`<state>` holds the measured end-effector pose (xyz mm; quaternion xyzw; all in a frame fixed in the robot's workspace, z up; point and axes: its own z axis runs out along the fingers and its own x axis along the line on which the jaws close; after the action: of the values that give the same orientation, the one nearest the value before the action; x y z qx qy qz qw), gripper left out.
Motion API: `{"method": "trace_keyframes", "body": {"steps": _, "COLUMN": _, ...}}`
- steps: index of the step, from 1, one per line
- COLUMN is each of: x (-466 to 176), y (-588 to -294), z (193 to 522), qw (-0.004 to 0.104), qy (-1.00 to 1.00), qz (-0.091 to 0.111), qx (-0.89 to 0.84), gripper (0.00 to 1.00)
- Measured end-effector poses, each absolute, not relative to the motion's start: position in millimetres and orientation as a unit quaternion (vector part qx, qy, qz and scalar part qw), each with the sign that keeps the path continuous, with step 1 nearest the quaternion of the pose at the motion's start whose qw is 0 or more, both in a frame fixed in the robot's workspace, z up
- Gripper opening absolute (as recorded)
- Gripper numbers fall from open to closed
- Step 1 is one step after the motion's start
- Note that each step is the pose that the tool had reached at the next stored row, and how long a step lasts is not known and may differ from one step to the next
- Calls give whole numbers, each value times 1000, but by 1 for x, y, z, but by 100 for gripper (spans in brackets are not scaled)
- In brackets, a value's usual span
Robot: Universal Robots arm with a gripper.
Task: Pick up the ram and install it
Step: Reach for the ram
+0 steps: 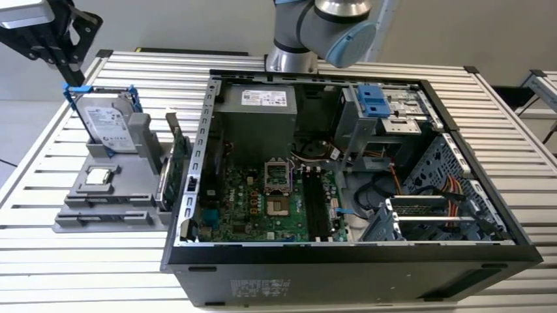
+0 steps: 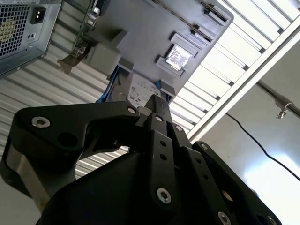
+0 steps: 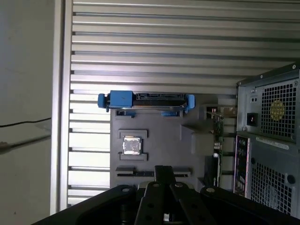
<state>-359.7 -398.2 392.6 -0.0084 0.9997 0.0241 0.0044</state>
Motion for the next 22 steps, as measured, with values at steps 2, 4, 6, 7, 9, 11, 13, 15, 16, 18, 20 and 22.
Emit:
{"method": "trace_keyframes", "body": {"steps": 2, "x": -360, "y": -399, "z": 393, "qw": 4, "qy": 1000, "qz": 24, "qx": -8, "gripper": 0}}
{"method": "trace_keyframes", "body": {"steps": 4, "x": -359, "y": -399, "z": 393, "qw": 4, "qy": 1000, "qz": 24, "qx": -8, "gripper": 0}}
{"method": "trace_keyframes", "body": {"steps": 6, "x": -359, "y": -400, "z": 393, "qw": 4, "qy": 1000, "qz": 24, "qx": -8, "gripper": 0}}
{"method": "trace_keyframes", "body": {"steps": 7, "x": -359, "y": -401, "z": 393, "qw": 4, "qy": 1000, "qz": 24, "qx": -8, "gripper": 0}}
{"method": "trace_keyframes", "body": {"steps": 9, "x": -359, "y": -402, "z": 393, "qw": 4, "qy": 1000, "qz": 24, "qx": -8, "gripper": 0}}
{"method": "trace_keyframes", "body": {"steps": 11, "x": -359, "y": -403, "z": 393, "qw": 4, "qy": 1000, "qz": 24, "qx": -8, "gripper": 0}}
{"method": "trace_keyframes", "body": {"steps": 13, "x": -359, "y": -405, "z": 393, "qw": 4, "qy": 1000, "qz": 24, "qx": -8, "gripper": 0}}
{"method": "trace_keyframes", "body": {"steps": 15, "x": -359, "y": -407, "z": 393, "qw": 4, "qy": 1000, "qz": 24, "qx": -8, "gripper": 0}}
{"method": "trace_keyframes", "body": {"steps": 16, "x": -359, "y": -408, "z": 393, "qw": 4, "qy": 1000, "qz": 24, "qx": -8, "gripper": 0}}
{"method": "trace_keyframes", "body": {"steps": 18, "x": -359, "y": -409, "z": 393, "qw": 4, "qy": 1000, "qz": 24, "qx": -7, "gripper": 0}}
{"method": "trace_keyframes", "body": {"steps": 20, "x": -359, "y": -411, "z": 393, "qw": 4, "qy": 1000, "qz": 24, "qx": -7, "gripper": 0}}
{"method": "trace_keyframes", "body": {"steps": 22, "x": -359, "y": -413, "z": 393, "qw": 4, "qy": 1000, "qz": 24, "qx": -6, "gripper": 0}}
